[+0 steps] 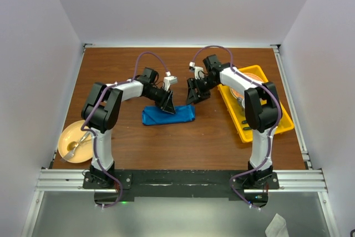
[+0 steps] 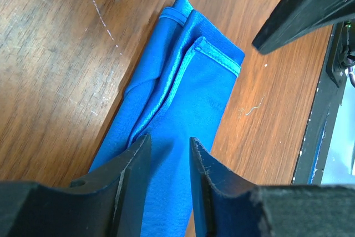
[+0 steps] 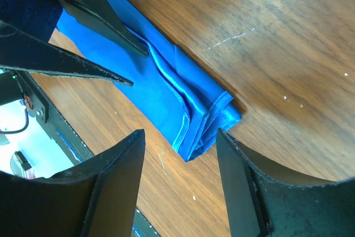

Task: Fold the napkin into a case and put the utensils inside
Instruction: Smooth out the smaller rectangle-folded napkin at the center of the board, then stuff the top corner of the smaller-rectangle-folded napkin at the center of the board.

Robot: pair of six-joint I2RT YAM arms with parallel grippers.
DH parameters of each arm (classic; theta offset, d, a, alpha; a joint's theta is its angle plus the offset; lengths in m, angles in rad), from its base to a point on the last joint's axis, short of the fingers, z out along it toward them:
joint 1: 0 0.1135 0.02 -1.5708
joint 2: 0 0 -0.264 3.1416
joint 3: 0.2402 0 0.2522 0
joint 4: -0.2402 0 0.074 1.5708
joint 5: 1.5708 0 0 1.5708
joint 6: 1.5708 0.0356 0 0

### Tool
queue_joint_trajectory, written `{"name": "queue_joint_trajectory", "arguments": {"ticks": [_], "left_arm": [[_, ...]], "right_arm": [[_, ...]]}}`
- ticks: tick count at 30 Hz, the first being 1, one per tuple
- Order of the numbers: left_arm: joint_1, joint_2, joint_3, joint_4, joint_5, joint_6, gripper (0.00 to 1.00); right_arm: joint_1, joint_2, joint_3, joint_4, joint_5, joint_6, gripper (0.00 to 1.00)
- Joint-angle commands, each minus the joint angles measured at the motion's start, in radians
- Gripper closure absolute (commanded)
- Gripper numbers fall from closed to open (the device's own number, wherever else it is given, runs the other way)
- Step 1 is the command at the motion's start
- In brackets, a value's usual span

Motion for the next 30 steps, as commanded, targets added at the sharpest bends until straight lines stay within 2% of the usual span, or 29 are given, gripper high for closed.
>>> {"name": "queue_joint_trajectory", "arguments": {"ticks": [1, 7, 11, 17, 21, 22, 25, 30], "left_arm": [[0.002, -0.004, 0.013, 0.018, -0.040, 0.009, 0.60], [0.002, -0.007, 0.016, 0.017, -0.041, 0.010, 0.59], [0.004, -0.004, 0.019, 0.015, -0.043, 0.013, 0.59], [0.002, -0.002, 0.031, 0.011, -0.041, 0.018, 0.57], [0.002, -0.013, 0.033, 0.011, -0.030, 0.025, 0.54], [0.002, -0.022, 0.033, 0.012, -0.026, 0.025, 0.53], [0.002, -0.059, 0.012, 0.049, -0.021, 0.024, 0.51], [0.001, -0.106, -0.025, 0.144, -0.026, 0.042, 0.45]], "right_arm": [[0.013, 0.029, 0.029, 0.013, -0.002, -0.004, 0.41], [0.016, 0.053, 0.011, 0.028, 0.005, -0.003, 0.42], [0.027, 0.060, 0.009, 0.039, -0.018, -0.004, 0.46], [0.032, 0.064, 0.026, 0.021, -0.043, -0.018, 0.61], [0.030, 0.066, 0.031, 0.010, -0.043, -0.038, 0.78], [0.030, 0.064, 0.031, 0.011, -0.043, -0.042, 0.87], [0.030, 0.060, 0.029, 0.008, -0.043, -0.052, 1.00], [0.029, 0.041, 0.005, 0.022, -0.072, -0.085, 1.00]]}}
